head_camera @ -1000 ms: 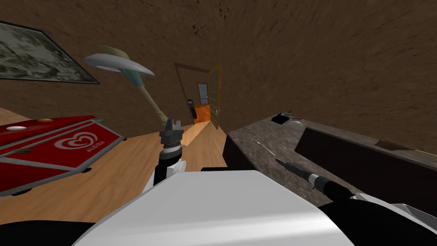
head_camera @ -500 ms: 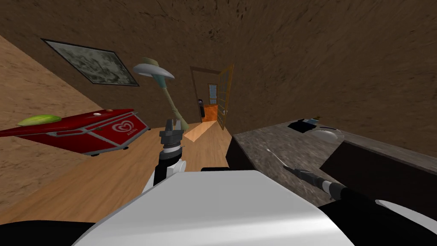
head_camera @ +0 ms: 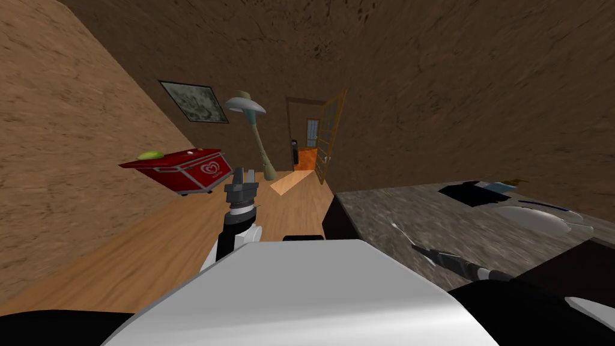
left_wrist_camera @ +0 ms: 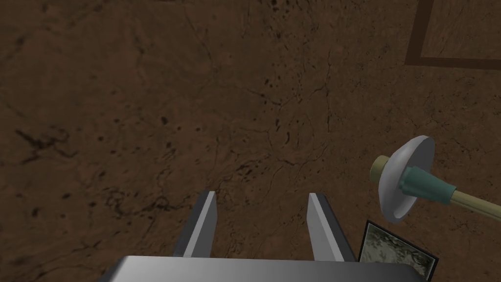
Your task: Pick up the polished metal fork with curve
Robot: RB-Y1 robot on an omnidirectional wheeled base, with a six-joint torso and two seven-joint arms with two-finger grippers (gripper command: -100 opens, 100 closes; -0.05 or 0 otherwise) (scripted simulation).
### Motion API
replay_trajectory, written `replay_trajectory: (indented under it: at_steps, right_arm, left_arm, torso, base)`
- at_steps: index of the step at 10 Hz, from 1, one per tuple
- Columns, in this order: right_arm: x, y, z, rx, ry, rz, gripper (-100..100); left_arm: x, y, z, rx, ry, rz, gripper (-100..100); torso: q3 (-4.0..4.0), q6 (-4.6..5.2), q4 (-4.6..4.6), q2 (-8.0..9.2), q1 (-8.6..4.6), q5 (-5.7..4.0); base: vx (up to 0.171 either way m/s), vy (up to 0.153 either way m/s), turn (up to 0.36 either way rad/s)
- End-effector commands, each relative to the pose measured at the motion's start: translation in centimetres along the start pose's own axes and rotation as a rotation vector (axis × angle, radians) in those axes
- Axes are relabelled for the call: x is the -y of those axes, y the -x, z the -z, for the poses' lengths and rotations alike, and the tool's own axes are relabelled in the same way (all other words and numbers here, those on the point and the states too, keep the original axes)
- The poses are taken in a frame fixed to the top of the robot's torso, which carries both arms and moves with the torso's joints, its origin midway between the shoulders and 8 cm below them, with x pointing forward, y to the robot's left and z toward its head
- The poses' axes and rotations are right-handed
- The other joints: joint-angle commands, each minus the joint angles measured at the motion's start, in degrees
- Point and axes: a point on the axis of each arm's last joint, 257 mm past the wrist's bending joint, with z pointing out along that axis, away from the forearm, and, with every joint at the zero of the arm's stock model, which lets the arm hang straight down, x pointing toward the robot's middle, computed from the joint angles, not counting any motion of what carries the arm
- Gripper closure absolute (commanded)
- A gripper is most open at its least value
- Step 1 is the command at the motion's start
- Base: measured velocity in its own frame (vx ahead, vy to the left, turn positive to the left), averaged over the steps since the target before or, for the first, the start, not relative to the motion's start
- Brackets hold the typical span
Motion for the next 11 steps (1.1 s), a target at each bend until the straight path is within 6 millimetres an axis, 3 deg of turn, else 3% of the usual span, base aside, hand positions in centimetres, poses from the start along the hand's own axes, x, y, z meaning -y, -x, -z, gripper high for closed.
replay_trajectory:
  at_steps: [1,4,6,8,10,11]
  right_arm:
    - [0.5,-0.7,0.2,-0.014,-0.007,-0.006,-100]
    - [1.9,-3.9,1.9,-0.127,-0.019,-0.017,-100]
    - [2.6,-4.7,2.4,-0.136,-0.037,-0.035,-100]
    - [4.0,-8.2,4.6,-0.248,-0.056,-0.068,-100]
    - [4.2,-8.5,4.8,-0.251,-0.063,-0.075,-100]
    - [4.5,-9.9,5.8,-0.301,-0.065,-0.088,-100]
  left_arm:
    - [0.0,0.0,0.0,0.0,0.0,0.0,0]
    - [0.0,0.0,0.0,0.0,0.0,0.0,0]
    - [0.0,0.0,0.0,0.0,0.0,0.0,0]
    - [0.0,0.0,0.0,0.0,0.0,0.0,0]
    - [0.0,0.0,0.0,0.0,0.0,0.0,0]
    - [0.0,0.0,0.0,0.0,0.0,0.0,0]
  torso:
    - [0.0,0.0,0.0,0.0,0.0,0.0]
    - [0.0,0.01,0.0,0.0,0.03,0.01]
    - [0.0,0.02,0.0,-0.01,0.01,0.01]
    - [-0.01,-0.06,0.0,-0.01,0.05,0.02]
    - [0.0,0.03,0.0,0.0,0.0,0.0]
    - [0.0,0.09,0.0,0.0,0.04,0.0]
  base:
    - [-0.003,-0.009,0.011]
    - [-0.013,-0.01,0.314]
    - [-0.007,-0.014,0.127]
    - [-0.015,-0.01,0.425]
    - [-0.01,-0.016,0.124]
    - [-0.008,0.005,0.309]
